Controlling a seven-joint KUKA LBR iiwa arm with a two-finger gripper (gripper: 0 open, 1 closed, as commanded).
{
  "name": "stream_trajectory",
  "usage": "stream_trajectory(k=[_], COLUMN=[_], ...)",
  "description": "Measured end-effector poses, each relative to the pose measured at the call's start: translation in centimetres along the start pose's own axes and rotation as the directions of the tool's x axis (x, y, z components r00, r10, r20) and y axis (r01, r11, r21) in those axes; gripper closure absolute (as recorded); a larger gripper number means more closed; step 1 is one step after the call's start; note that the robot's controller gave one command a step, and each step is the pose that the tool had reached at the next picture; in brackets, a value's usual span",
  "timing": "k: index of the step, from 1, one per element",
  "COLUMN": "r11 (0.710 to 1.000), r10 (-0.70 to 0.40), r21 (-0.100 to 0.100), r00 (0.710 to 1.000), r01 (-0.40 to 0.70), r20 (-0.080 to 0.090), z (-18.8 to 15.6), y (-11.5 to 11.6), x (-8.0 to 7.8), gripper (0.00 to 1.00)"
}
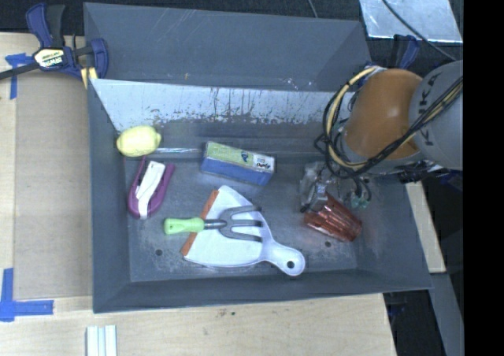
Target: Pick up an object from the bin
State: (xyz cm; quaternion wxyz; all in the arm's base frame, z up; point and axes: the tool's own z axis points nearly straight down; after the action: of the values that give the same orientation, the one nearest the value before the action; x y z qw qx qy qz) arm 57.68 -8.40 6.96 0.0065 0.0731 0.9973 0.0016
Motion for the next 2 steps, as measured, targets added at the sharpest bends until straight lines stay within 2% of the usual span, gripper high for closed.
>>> stream_trajectory(k=[1, 2], r11=[1.000, 0.938], r10=[-0.008, -0.347], r21=[-0.003, 0.001], r00=[1.000, 0.938], r01=[0.008, 0.347], r20=[0.004, 0.008], z=[0.0, -3.5], y=[-1.1, -1.2], x=[-0.4, -1.1], gripper=[1.00, 1.00])
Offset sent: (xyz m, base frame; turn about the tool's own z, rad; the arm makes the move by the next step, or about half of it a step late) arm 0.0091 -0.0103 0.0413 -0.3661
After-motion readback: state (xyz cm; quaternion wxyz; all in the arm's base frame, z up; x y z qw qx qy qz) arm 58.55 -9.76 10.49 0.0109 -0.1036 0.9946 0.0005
